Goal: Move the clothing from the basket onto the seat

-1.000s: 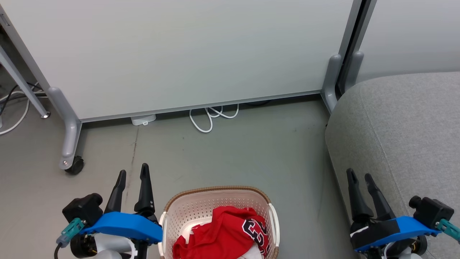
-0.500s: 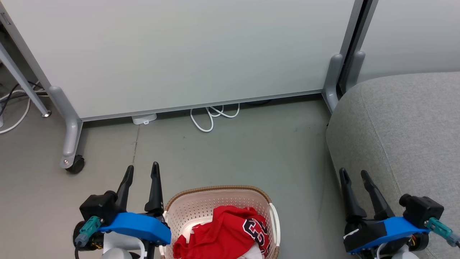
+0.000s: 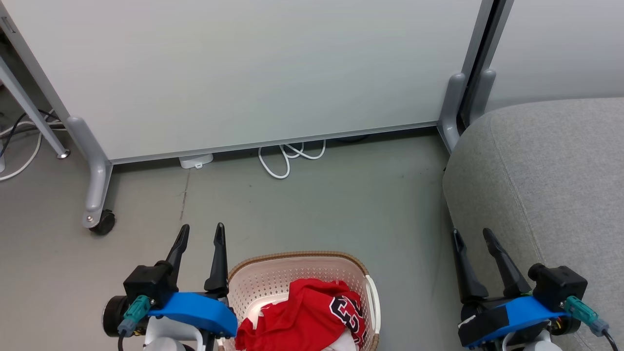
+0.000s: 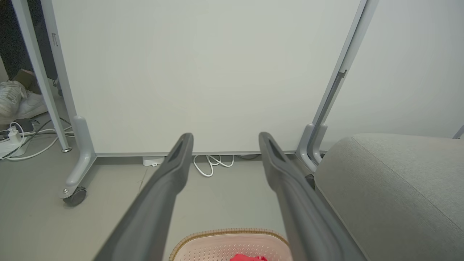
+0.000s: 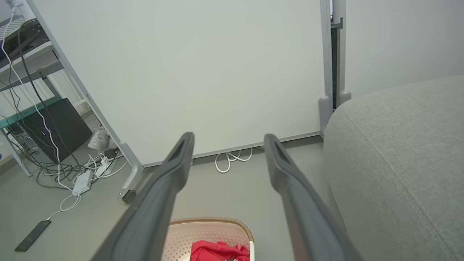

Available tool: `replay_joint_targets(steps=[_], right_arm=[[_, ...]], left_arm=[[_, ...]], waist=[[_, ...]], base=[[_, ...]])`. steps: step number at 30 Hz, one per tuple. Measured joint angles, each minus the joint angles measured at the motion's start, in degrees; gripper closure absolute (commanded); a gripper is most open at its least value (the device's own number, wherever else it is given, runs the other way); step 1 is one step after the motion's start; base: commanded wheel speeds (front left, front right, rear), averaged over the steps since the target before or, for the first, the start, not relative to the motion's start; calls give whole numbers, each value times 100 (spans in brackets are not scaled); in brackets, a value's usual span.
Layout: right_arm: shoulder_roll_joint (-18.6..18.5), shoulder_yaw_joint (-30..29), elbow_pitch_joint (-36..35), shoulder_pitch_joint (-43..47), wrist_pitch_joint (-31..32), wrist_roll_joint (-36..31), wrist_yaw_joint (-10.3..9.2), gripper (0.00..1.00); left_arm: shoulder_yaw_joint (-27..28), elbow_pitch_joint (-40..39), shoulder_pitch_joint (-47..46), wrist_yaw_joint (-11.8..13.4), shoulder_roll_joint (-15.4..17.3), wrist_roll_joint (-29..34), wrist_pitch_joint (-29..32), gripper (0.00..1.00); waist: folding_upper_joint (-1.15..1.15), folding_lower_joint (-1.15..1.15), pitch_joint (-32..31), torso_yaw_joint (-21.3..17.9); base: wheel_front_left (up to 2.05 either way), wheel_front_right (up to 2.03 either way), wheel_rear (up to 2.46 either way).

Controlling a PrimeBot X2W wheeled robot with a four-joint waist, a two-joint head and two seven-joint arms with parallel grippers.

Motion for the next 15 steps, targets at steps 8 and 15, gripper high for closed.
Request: replay_joint_targets(steps=[8,15], right_arm=[[-1,38,5,1,-98,-393,0,0],[-2,92,11,1,-168,-678,1,0]], left_arm=[[-26,93,-11,-57,-20,398,-96,0],[-46,183,-36,-111,-33,647,-158,0]], waist=[[0,0,10,9],[0,0,8,20]], base=[[0,0,0],[0,0,0]])
